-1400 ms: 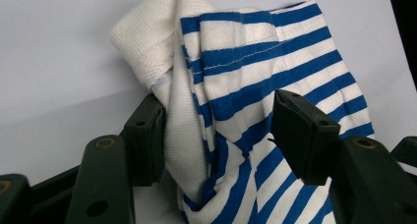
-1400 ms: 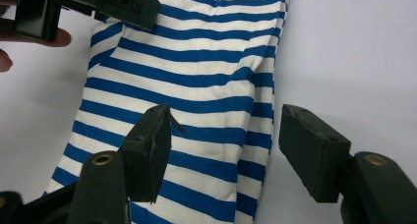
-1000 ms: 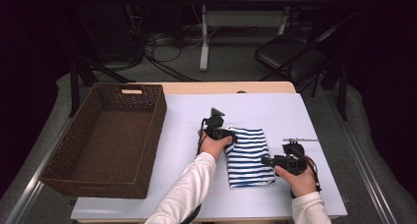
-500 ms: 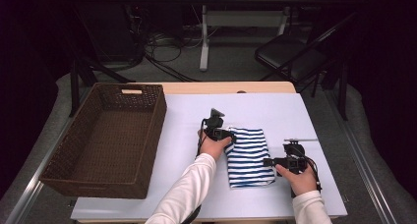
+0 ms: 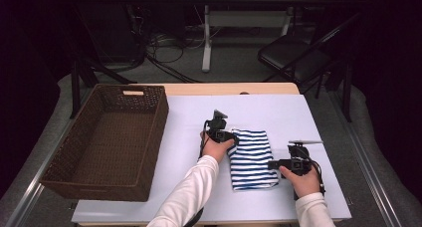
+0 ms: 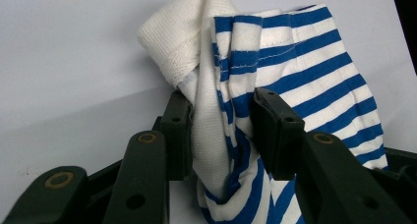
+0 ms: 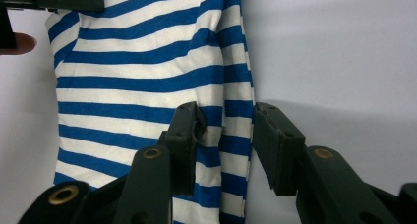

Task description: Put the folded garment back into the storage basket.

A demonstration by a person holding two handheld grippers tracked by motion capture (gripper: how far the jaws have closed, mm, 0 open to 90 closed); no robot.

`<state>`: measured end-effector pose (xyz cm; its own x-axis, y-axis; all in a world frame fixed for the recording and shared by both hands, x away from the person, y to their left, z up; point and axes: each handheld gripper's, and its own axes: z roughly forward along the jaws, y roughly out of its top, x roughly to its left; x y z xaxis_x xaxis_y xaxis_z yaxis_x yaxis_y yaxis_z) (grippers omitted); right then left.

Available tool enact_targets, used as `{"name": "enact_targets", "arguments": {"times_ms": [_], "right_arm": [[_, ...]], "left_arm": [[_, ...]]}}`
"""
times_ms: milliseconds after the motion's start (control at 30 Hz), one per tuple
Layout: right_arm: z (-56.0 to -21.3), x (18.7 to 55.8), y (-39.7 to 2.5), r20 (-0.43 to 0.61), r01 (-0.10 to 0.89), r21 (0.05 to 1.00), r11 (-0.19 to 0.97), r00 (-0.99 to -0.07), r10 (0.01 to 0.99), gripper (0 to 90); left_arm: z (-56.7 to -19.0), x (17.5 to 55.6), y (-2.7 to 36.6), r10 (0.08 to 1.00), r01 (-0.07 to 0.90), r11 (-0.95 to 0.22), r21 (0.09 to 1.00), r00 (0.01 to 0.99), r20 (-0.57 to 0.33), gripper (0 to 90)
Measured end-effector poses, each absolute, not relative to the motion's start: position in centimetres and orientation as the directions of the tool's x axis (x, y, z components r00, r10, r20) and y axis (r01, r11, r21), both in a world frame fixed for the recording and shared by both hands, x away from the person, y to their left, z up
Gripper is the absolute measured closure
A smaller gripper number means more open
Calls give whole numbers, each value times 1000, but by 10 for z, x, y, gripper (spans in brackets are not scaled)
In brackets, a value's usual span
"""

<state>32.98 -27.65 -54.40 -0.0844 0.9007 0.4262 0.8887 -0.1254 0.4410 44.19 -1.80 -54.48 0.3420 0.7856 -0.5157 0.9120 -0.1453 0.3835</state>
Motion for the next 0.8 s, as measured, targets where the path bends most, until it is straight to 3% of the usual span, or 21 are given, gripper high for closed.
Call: {"name": "enact_targets", "arguments": {"times_ms": [433,700,800], "right_arm": [[-545,331,-269,405,891,442,-100,-98,909,777],[-546,331,-269,405,891,443,-97,-102,908,778],[-546,332,-270,421,894,435,-102,-102,901,819]], "left_arm": [[-545,442,-18,787,907,-150,394,351,-508,619],[-545,442,-18,785,908,-154,391,352,-509,621],[-545,442,-18,784,908,-153,389,352,-512,622]]}}
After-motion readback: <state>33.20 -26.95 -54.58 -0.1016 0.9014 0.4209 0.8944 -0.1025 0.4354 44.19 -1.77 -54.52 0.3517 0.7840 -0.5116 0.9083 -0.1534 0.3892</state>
